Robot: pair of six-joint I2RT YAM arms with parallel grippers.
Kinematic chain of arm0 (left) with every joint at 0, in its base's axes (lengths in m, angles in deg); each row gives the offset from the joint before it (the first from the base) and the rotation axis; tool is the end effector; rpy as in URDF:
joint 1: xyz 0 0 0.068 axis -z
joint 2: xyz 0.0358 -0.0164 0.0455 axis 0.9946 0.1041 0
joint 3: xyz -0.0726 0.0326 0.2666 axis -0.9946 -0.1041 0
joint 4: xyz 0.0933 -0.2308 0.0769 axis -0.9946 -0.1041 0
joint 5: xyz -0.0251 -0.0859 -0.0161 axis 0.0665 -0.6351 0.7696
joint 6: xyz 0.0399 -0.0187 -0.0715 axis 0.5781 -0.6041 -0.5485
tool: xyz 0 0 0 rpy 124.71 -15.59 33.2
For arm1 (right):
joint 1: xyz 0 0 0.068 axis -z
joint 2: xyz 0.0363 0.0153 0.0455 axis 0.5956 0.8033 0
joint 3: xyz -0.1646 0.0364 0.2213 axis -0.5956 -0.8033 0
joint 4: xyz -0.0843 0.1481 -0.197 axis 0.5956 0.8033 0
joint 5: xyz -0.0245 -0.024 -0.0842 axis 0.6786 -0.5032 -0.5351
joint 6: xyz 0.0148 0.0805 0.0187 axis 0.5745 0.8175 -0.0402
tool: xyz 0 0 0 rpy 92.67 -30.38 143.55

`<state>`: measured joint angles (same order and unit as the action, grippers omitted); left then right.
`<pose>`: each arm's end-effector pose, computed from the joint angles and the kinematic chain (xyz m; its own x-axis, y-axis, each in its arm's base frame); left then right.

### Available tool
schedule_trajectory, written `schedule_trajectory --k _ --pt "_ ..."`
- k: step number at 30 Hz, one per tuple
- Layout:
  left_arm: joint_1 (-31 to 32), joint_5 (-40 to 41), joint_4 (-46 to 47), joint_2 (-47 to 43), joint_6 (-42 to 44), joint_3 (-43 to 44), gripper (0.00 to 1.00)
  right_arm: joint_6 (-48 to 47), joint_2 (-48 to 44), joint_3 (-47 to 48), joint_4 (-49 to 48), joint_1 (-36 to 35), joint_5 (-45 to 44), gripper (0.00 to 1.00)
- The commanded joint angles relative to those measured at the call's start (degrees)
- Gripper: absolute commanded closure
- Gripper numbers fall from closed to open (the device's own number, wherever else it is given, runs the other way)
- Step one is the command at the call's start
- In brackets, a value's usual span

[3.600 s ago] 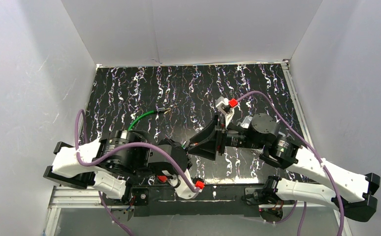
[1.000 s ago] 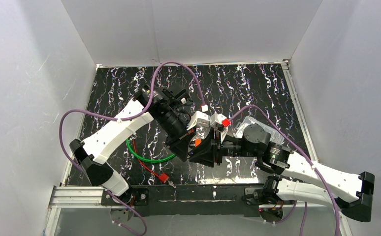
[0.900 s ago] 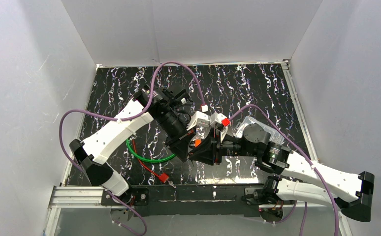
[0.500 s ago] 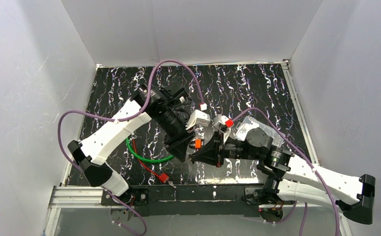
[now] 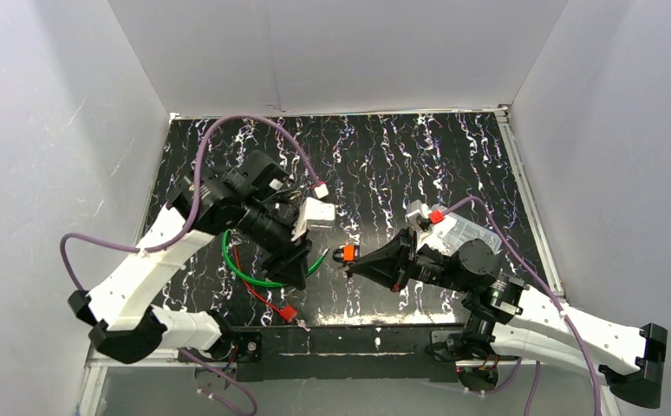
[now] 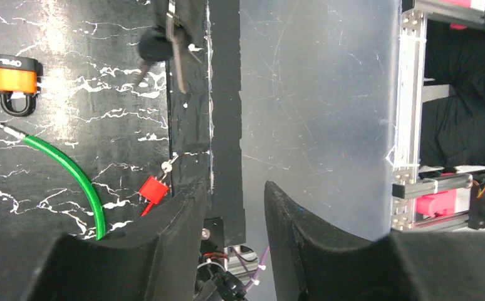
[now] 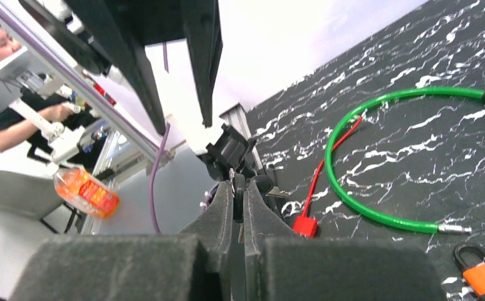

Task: Unlock with the key
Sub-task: Pick up the key from the center of the board.

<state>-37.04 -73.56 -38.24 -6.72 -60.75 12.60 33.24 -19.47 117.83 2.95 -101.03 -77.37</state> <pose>0.1110 -0.1922 0.4160 -0.1993 0.6681 -0.7169 0.9512 -0.0439 -0.3054 0.0716 0.1793 0.3404 -0.4225 0.3019 -0.8546 -0.8683 0.1356 0.4772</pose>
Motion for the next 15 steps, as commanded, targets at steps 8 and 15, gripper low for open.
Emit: schedule_trajectory --k 8,15 --pt "-0.21 -7.18 21.03 -4.94 -8.72 -10.56 0.64 3.97 0.78 0.71 -12.38 0.23 -4.74 0.99" --pt "-0.13 -3.73 24.56 -4.48 -10.08 -10.93 0.61 3.52 1.92 2.01 -12.02 0.22 -3.49 0.99"
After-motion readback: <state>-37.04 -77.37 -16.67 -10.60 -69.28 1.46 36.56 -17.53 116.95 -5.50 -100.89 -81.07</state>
